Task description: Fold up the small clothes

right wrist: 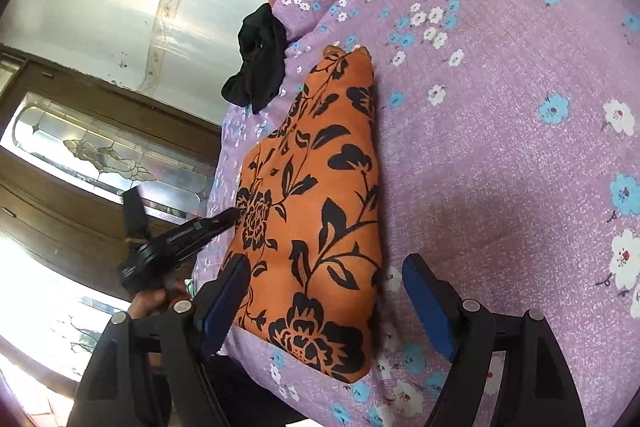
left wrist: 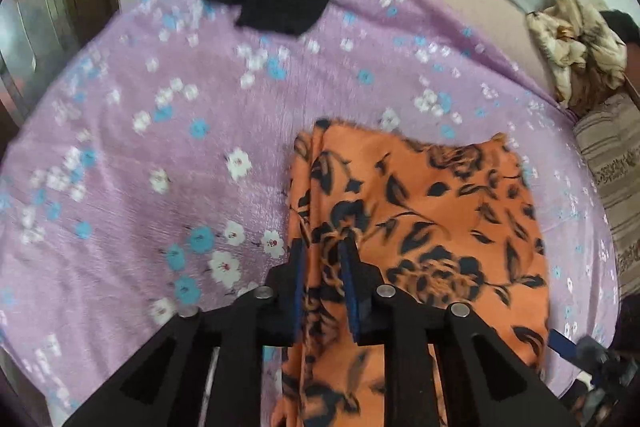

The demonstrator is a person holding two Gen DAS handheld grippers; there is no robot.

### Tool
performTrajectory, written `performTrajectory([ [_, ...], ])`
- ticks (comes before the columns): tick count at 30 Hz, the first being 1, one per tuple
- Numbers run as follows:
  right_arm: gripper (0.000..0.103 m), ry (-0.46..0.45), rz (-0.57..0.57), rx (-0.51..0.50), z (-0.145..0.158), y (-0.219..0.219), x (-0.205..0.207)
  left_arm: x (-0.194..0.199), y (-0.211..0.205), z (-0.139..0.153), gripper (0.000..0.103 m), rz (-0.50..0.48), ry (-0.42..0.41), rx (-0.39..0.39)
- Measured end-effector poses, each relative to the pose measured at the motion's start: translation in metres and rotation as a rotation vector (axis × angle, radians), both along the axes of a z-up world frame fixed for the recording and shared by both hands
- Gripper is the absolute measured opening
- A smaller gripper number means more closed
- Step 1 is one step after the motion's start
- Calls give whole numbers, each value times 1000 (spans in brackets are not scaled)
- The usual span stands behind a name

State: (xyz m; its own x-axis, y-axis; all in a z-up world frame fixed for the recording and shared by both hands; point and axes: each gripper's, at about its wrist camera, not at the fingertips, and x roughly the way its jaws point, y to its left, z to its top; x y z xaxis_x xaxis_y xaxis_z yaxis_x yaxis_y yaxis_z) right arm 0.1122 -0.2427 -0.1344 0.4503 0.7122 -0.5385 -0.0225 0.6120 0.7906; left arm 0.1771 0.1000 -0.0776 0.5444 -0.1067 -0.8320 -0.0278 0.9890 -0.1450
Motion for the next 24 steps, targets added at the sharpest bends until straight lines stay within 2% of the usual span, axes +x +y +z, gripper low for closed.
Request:
performTrajectory([
  [2,81,25,-5,26,-6,-1,4,-16,-8,13,23,-19,-49,-1],
  [5,81,50,-3,35,-11,2,14,-24,-23,11,25,-60,-79,43],
  [6,82,57,4,43,-13,5,20,-23,-28,1,25,-70,-58,67],
  [8,82,91,12,42,-20,11,32,-15,-29,-27,27,-58,34,112],
  [9,73,122,24,28,-26,16,38,-14,-27,-41,30,-49,50,131],
  [10,51,123,59,11,-27,23,41,-17,-25,-42,31,-44,21,128],
  [11,34,121,82,-49,-23,31,42,-19,-25,-41,34,-42,10,140],
  [14,33,-16,128,-324,16,60,31,-24,-24,-43,37,-43,-1,159],
  [16,33,6,151,-387,6,66,34,-25,-21,-47,41,-33,-6,136],
  [17,42,50,142,-343,-5,59,38,-23,-18,-49,42,-31,-8,123],
  [18,55,88,96,-239,-11,44,40,-23,-17,-50,45,-28,-11,119],
  [19,59,108,56,-145,-12,30,41,-24,-15,-49,45,-28,-14,119],
  [20,61,97,24,-98,-8,20,41,-24,-13,-50,46,-32,-17,112],
  [23,77,54,-25,-17,4,4,52,-25,-12,-52,51,-17,-21,90],
  [24,78,66,-32,7,3,2,62,-25,-10,-53,51,-12,-19,74],
])
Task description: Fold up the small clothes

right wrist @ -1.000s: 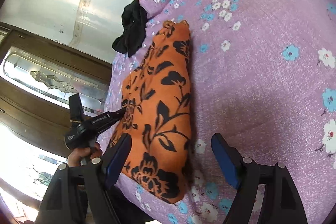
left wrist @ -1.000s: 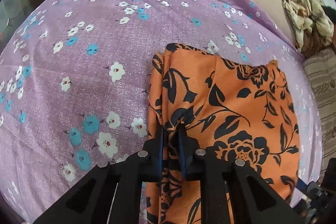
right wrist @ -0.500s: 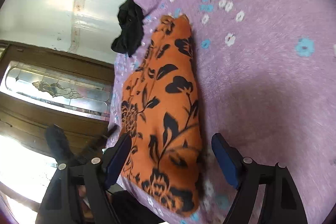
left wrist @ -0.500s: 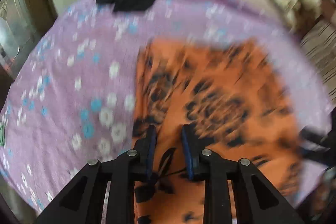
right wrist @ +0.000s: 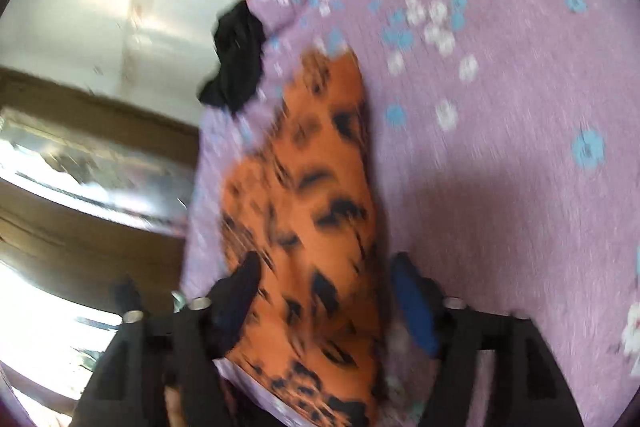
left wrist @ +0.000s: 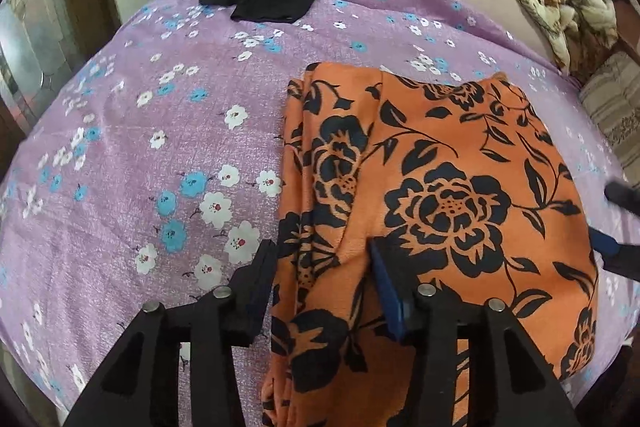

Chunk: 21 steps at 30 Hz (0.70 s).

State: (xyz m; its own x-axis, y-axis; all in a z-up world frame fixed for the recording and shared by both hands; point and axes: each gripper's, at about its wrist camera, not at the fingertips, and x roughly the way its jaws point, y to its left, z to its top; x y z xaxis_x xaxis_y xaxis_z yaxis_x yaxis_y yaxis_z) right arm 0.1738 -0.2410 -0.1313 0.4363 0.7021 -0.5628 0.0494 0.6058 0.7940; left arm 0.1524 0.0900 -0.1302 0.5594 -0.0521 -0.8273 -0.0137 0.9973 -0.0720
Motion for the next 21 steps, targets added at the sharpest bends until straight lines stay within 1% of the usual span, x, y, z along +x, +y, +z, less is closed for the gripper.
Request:
performTrajectory([
  [1,78,19,3,8,-3,2,9,0,1,0,52,2,-1,-10],
  [2,78,52,24,14,-13,7,23,1,2,-1,52,2,-2,-13],
  [3,66,75,49,16,-20,12,31,1,2,-1,52,2,-5,-16],
  [4,37,91,66,-1,-24,19,37,1,3,-2,52,2,-5,-21],
  [5,33,76,71,-32,-18,24,38,2,4,-2,52,2,-4,-28],
  [6,33,8,91,-116,-2,35,35,2,6,-3,53,3,-4,-34],
  [7,32,-11,96,-171,3,41,34,3,7,-3,53,5,-2,-45],
  [9,32,25,97,-242,-7,44,36,3,8,-4,55,7,0,-53],
  [10,32,28,91,-245,-11,40,38,4,7,-4,55,5,0,-54],
  [11,34,21,80,-209,-12,36,36,3,7,-4,55,6,-2,-52],
  [12,40,17,73,-201,-11,34,37,3,8,-4,55,5,-4,-53],
  [13,48,16,61,-221,-7,34,34,3,8,-4,55,7,-3,-59],
  [14,64,14,49,-262,-2,33,30,3,9,-4,55,9,-2,-64],
  [16,65,-42,39,-312,14,35,20,3,9,-4,55,15,0,-71],
  [20,65,-218,19,-421,58,49,-12,3,9,-4,55,15,-2,-69],
  [21,65,-248,27,-425,63,55,-16,4,9,-4,55,15,-1,-70],
])
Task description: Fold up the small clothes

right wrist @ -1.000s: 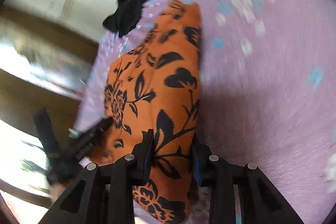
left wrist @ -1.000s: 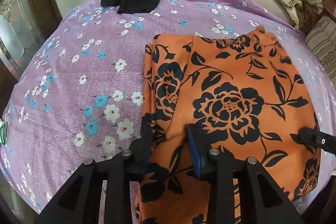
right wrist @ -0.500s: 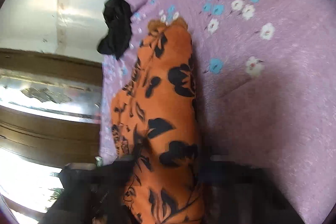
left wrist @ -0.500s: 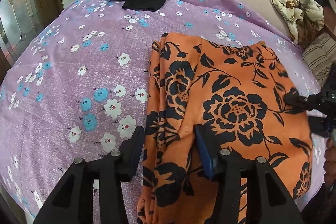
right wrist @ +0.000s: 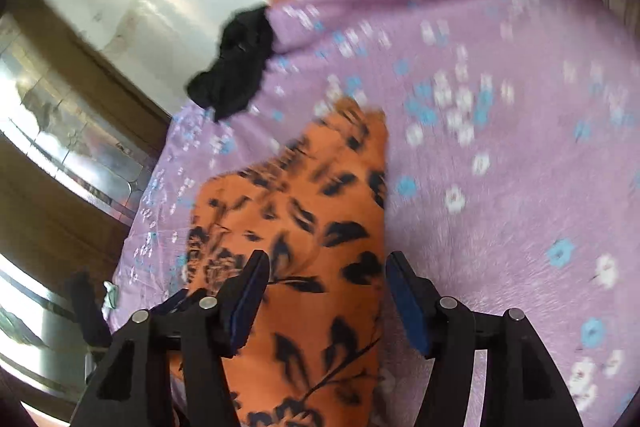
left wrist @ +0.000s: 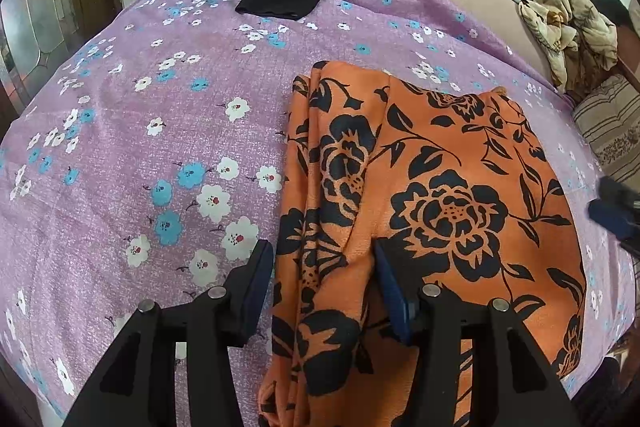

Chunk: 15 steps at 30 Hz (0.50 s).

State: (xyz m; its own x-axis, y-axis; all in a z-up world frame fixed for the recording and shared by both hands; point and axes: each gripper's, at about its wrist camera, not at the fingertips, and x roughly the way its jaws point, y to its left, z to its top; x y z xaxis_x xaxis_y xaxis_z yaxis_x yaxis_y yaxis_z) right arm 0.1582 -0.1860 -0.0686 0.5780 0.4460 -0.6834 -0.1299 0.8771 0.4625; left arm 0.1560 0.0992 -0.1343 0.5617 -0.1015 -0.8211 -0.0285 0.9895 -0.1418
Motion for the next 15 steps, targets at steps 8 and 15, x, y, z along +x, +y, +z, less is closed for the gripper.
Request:
performTrajectory([
  [8,69,113,186,-4,-34,37,-3,-1,-1,0,55,-5,-4,2],
  [15,74,152,229,33,-50,44,-6,-1,-1,0,56,-5,-3,0],
])
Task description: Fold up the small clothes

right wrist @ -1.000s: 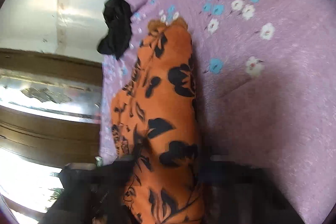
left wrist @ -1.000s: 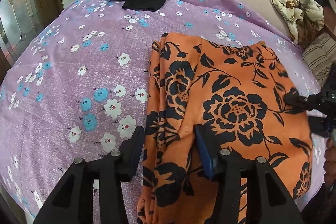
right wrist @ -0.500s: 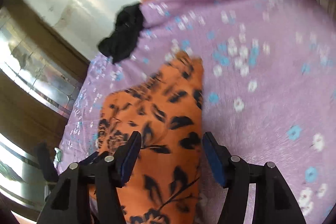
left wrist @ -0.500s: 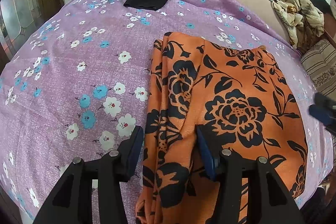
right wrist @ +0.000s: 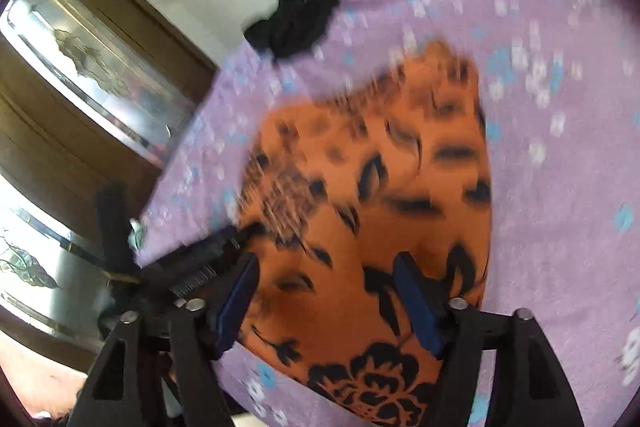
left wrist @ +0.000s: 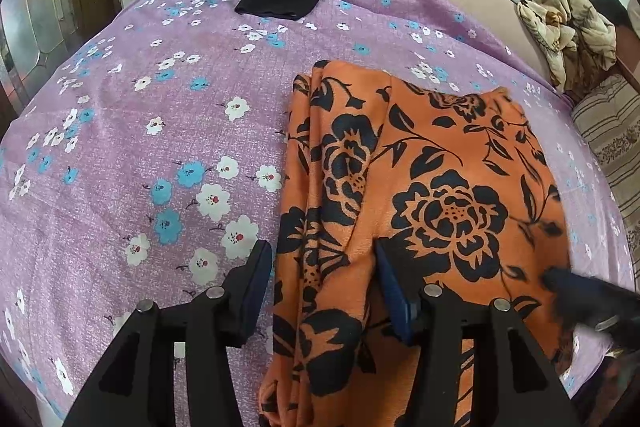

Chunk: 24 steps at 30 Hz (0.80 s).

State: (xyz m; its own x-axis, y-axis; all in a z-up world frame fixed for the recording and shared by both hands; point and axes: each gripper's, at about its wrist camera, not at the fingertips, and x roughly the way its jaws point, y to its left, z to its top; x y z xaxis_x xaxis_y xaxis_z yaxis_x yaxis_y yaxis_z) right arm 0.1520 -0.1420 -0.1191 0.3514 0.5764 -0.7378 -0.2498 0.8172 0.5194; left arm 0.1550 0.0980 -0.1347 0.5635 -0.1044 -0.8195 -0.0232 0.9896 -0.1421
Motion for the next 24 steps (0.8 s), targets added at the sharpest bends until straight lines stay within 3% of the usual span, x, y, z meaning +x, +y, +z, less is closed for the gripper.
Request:
performTrajectory([
  [5,74,-5,-33,17,16,0,-1,-16,4,22,55,3,-18,-29],
  [7,74,-19,-16,26,18,-2,-10,-33,2,30,55,-4,-53,11],
  [9,74,-28,3,4,10,3,-10,-39,3,12,56,-3,31,39],
  [10,74,-36,4,12,8,3,-11,-40,11,-4,56,-2,86,-40],
  [11,74,-34,-3,27,5,2,-10,-40,17,-6,57,13,80,-85],
  [16,74,-4,-8,81,4,-8,-7,-46,17,10,53,34,77,-96],
  [19,74,-6,-4,96,2,-9,-8,-53,17,2,54,37,92,-59],
  [24,74,-7,5,83,4,-8,-8,-53,25,7,49,52,120,-130],
])
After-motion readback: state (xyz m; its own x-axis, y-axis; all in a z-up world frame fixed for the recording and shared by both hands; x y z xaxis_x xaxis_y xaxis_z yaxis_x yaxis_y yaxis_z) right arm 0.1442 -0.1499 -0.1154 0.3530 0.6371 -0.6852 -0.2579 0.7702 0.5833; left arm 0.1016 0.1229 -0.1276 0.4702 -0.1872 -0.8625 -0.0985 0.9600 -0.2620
